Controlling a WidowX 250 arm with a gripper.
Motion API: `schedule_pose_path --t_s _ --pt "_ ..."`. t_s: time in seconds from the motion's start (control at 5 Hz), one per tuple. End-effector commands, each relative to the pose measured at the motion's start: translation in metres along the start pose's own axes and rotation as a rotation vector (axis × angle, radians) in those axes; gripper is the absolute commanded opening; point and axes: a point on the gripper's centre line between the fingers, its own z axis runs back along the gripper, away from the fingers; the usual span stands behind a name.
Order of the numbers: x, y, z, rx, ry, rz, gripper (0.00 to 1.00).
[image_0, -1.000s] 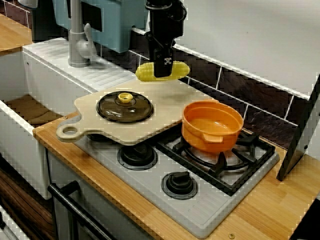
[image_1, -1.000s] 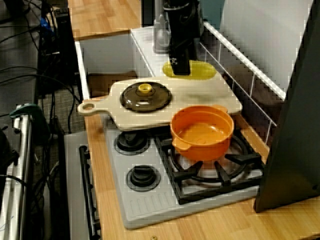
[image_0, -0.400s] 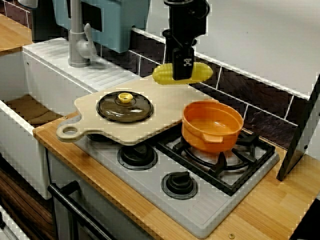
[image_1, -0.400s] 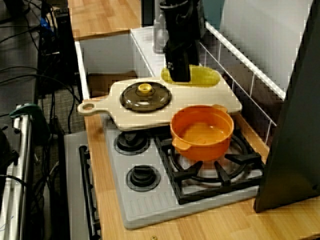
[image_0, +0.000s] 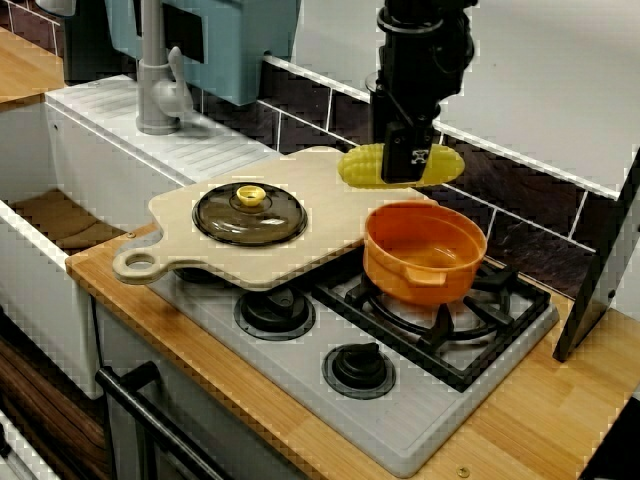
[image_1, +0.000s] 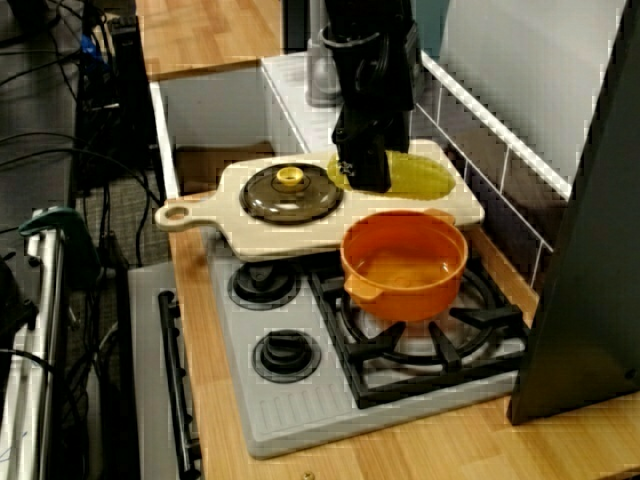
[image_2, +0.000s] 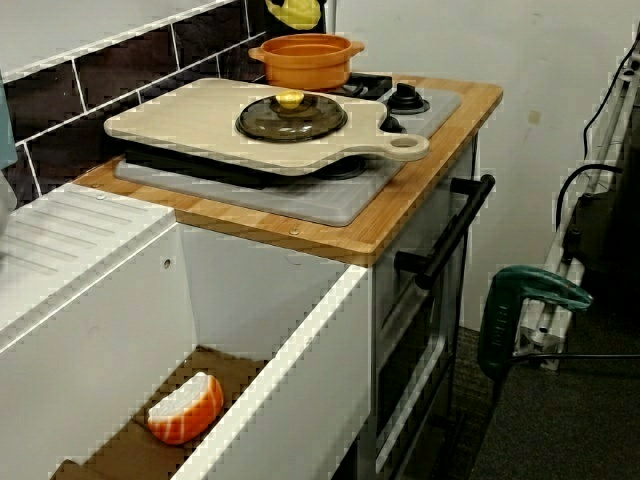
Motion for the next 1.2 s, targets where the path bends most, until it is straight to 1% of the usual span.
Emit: schedule_pose_path --t_s 0.0,0.4,0.6,1.0 --pt "0.013 -0.010 0.019 0.035 -0.049 0.011 0.00" --pt "0.009 -0.019 0.014 0.031 -0.029 0.004 0.00" --pt "0.007 -0.021 0.011 0.043 -0.016 0.008 0.00" --pt "0.011 -0.026 0.003 0.051 0.003 0.012 0.00"
